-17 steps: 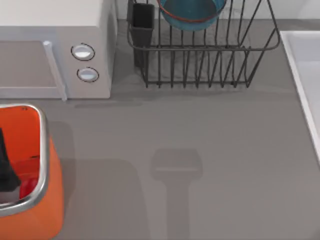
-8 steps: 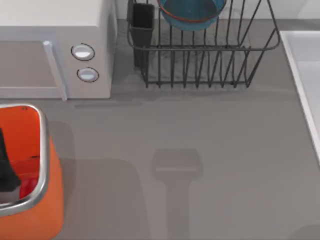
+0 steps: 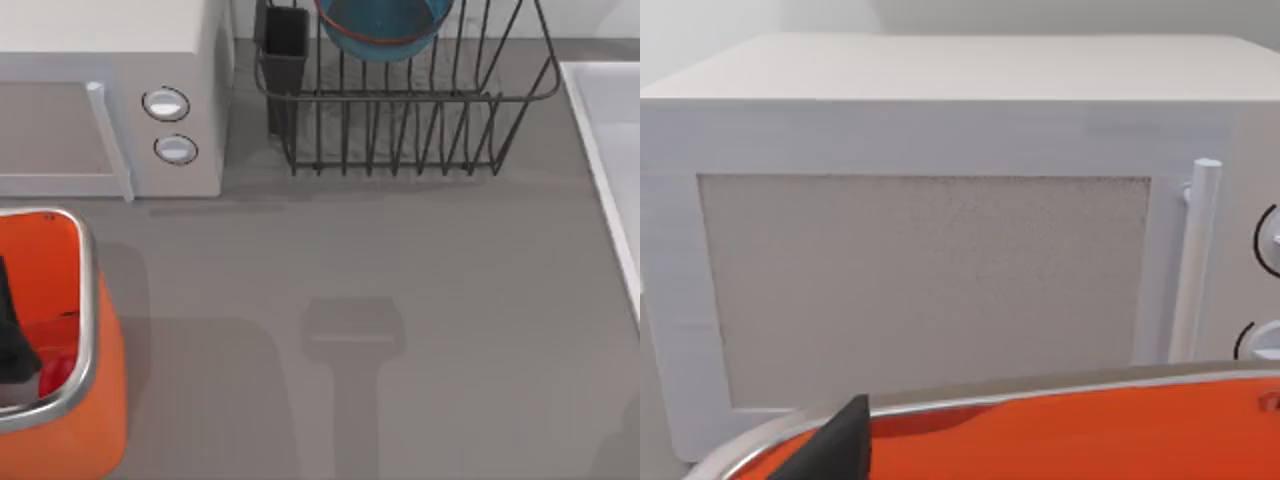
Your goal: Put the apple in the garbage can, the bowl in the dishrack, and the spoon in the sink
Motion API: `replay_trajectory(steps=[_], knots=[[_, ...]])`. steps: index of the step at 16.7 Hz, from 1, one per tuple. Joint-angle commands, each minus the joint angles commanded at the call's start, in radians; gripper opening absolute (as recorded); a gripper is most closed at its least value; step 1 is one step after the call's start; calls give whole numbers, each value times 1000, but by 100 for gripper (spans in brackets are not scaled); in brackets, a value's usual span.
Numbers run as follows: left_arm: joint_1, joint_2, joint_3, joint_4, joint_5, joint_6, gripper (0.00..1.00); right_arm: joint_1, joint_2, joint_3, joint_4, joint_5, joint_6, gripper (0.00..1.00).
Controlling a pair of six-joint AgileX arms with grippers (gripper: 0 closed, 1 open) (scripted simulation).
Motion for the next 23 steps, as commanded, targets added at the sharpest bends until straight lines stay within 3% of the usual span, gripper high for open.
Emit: replay_trajectory(steps=[4,8,23], knots=[[0,0,0,0,0,0,100,7,31,29,-12,0,12,0],[0,0,0,0,0,0,100,49,189,220,-93,2,66,0],[0,0,0,0,0,0,100,374,1112,1643,-565,12,396,0]])
